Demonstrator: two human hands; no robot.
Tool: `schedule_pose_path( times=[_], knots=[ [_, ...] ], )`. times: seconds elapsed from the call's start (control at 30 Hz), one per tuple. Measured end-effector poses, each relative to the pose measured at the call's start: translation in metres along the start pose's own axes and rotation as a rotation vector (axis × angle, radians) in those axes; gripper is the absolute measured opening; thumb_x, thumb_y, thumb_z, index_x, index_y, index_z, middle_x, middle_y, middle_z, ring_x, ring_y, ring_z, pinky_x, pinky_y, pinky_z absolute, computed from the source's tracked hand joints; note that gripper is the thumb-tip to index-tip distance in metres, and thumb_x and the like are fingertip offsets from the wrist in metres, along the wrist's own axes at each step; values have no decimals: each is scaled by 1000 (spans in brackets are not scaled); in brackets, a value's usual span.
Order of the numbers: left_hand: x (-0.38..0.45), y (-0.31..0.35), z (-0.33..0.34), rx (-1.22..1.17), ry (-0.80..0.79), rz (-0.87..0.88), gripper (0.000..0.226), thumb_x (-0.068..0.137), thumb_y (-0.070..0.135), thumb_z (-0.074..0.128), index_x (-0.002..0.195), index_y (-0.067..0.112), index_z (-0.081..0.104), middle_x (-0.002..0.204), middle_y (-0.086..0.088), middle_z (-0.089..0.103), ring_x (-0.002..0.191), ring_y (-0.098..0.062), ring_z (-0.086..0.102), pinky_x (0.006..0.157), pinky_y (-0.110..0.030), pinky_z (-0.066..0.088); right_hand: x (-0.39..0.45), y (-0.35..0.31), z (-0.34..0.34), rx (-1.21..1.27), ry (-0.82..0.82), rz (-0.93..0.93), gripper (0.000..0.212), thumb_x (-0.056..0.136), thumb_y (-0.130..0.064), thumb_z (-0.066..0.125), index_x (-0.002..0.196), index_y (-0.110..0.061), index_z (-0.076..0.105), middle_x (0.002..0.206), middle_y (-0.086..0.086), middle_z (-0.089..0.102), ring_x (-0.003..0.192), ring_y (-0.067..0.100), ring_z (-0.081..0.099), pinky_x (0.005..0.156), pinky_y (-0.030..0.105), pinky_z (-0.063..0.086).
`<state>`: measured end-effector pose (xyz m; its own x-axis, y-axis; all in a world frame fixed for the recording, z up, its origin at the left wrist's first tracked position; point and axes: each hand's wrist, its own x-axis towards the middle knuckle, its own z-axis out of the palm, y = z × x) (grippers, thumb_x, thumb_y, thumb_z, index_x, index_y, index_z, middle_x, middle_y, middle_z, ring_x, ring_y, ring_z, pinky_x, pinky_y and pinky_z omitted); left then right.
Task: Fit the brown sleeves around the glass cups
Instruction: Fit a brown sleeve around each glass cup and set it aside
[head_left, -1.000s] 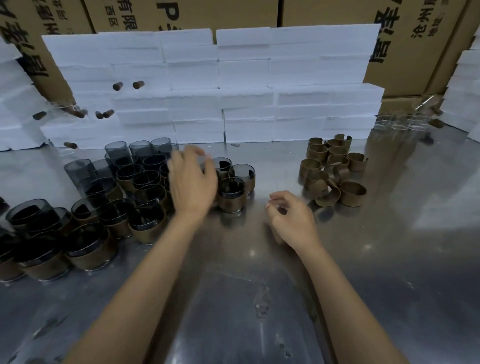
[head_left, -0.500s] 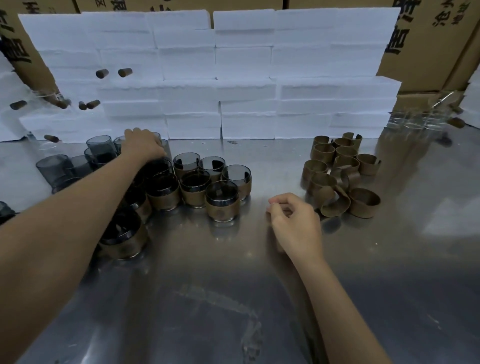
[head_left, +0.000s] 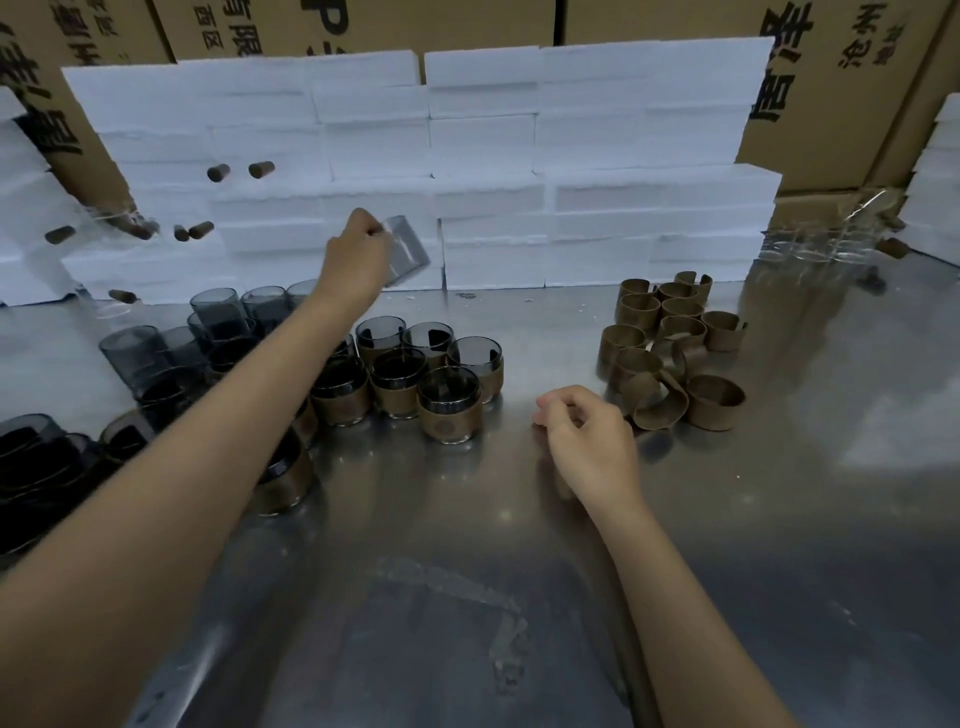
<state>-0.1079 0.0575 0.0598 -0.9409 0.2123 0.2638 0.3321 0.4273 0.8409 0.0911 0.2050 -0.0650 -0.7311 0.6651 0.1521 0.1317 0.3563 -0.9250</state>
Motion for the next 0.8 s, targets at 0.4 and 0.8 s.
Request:
schedule_pose_path(
  times=[0.4,0.8],
  knots=[
    [-182,37,80,-556,-391,-22,35,97,62,55,107,29,56,90,7,72,82,-5,72,74,-31,57,-27,-32,-33,999,-398,188,78,94,-73,47,140,-11,58,133,11,68,127,28,62,101,45,48],
    [-181,14,95,-515,14,-47,21,98,37,67,106,19,59,99,-4,63,93,-20,63,95,-45,53,-27,-32,-19,560,-110,156,67,105,-64,27,108,-17,75,88,6,80,81,22,79,68,36,64]
  ],
)
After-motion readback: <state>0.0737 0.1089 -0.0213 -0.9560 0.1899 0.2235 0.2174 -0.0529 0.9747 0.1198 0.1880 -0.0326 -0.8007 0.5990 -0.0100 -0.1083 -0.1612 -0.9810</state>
